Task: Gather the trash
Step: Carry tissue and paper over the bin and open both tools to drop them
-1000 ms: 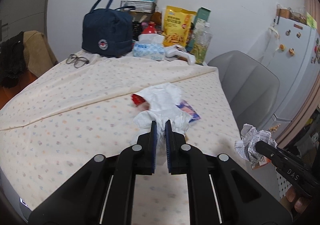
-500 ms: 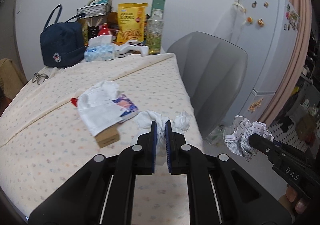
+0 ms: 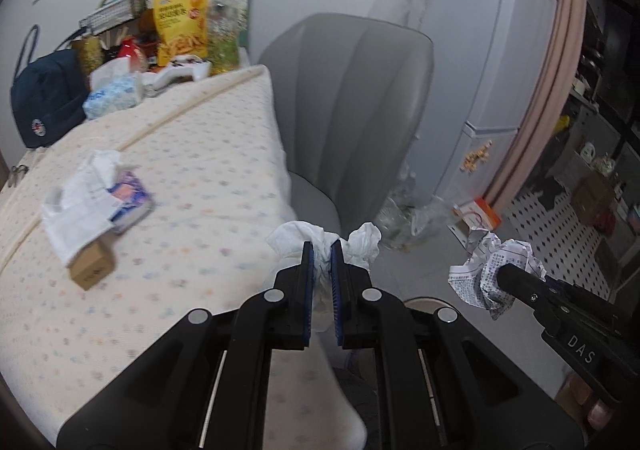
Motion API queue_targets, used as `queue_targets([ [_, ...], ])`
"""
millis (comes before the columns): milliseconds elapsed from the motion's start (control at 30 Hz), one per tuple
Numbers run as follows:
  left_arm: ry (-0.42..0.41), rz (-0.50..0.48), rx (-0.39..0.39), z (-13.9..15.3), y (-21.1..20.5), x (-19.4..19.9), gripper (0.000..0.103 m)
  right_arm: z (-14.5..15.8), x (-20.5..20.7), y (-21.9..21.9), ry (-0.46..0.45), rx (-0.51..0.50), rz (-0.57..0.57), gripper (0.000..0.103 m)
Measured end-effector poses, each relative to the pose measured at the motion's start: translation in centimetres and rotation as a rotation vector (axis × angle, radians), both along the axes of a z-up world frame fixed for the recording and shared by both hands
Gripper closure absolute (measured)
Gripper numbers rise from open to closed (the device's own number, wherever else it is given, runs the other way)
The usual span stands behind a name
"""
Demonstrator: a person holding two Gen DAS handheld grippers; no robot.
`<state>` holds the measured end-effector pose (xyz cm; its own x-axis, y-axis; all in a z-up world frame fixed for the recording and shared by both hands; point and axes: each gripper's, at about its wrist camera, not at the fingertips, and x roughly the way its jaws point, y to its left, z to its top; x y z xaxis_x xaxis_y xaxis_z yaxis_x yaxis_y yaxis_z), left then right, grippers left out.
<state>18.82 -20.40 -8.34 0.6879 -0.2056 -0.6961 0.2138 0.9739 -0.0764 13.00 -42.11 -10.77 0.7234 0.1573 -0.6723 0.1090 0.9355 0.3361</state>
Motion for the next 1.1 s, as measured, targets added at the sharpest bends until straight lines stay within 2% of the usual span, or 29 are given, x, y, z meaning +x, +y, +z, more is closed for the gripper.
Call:
queue_targets([
  [333, 0.093, -0.109, 0.051, -3.9, -7.1, 2.1, 0.094, -5.2, 0.4, -6.3, 0.093, 0.032, -0.114, 0.087],
  [533, 0.171, -0.146, 0.074, -6.7, -9.9, 3.5, 0.094, -8.4, 1.0, -9.4, 0.154, 0.046, -0.173, 0.086],
  [600, 0.189, -0.161, 0.084, -7.4, -10.8, 3.7, 0.094, -9.6, 1.1, -10.6, 0.168, 0.077, -0.18, 0.082],
  [700, 0.208, -0.185, 0.1, -8.3, -12.1, 3.8, 0.094, -11.5, 0.8, -12.4, 0.193, 0.104, -0.209, 0.06],
  [900, 0.241, -0.219, 0.119, -10.0, -14.2, 3.6, 0.094, -13.5, -0.9, -15.0, 0.225, 0.121, -0.263, 0.057],
  [1100, 0.283, -0.282, 0.126, -11.5, -17.2, 3.1, 0.094, -13.0, -4.7, -17.5, 0.231, 0.078, -0.34, 0.044],
])
